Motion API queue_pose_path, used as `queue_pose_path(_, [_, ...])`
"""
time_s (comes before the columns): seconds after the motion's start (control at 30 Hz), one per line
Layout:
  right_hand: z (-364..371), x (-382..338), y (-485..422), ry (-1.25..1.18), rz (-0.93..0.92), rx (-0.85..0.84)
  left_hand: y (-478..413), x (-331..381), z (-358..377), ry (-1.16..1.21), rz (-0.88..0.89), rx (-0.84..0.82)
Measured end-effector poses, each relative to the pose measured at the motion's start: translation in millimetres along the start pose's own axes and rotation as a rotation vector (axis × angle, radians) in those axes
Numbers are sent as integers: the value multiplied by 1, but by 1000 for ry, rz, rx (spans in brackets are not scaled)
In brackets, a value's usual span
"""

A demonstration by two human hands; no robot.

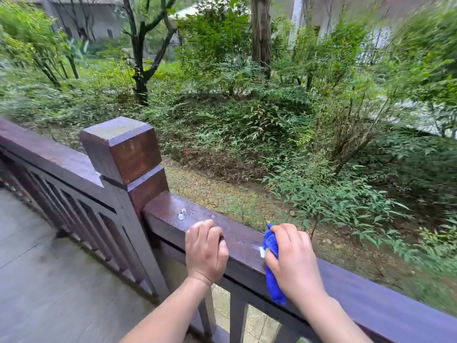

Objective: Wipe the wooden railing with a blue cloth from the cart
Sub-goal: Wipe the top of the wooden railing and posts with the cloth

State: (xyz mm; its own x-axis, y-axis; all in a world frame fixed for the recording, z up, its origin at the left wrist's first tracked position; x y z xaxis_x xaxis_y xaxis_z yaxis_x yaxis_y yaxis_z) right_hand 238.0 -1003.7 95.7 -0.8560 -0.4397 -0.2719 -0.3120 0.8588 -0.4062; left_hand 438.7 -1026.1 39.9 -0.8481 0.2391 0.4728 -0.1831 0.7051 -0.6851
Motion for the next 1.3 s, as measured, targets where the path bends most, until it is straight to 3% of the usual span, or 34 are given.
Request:
queue_pose_path(0.13, [6, -9, 15, -4, -73, -49, 2, -1, 3, 2, 28, -30])
queue_pose_path(0.3, [8, -10, -6, 10, 84, 31, 1, 2, -2, -27, 11, -63])
queue_pose_path(0.43, [21, -27, -8, -13, -43, -24, -14, 12, -20, 35, -17, -147])
queue_pose_path(0.53, [18, -23, -17, -30, 12, 12, -64, 10, -72, 35, 115, 4])
queue_pose_path(0.63, [24, -36, -16, -15, -24, 23, -144, -10, -130, -252, 204, 245])
queue_pose_path(0.73, [27, -38, -15, 10, -100, -1, -211, -41, -148, -587, 151, 166])
queue_pose_path(0.87, [23, -32, -31, 15, 35, 48, -234, -71, -145, -779, 17, -17])
queue_pose_path(1.03, [30, -32, -10, 5, -95, 25, -236, -74, -143, -787, 113, 137])
queue_pose_path(1.2, [30, -28, -39, 36, 67, 48, -235, -75, -147, -693, 195, 292])
queue_pose_path(1.3, [40, -52, -31, -4, -93, 44, -232, -75, -148, -669, 204, 344])
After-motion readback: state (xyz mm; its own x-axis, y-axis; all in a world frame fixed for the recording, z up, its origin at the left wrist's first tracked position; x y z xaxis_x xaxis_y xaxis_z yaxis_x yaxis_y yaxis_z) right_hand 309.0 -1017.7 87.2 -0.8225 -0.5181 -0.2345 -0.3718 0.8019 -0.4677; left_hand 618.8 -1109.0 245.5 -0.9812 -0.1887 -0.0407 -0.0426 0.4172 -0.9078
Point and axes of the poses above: each hand's wrist, its own y-axis away from the middle knuckle, its own z-axis out of the palm, x = y × z, the point moved 7 cm from there along -y, towards the middle knuckle, and after that the axes turned 10 degrees about -z, right-handed, at the moved point
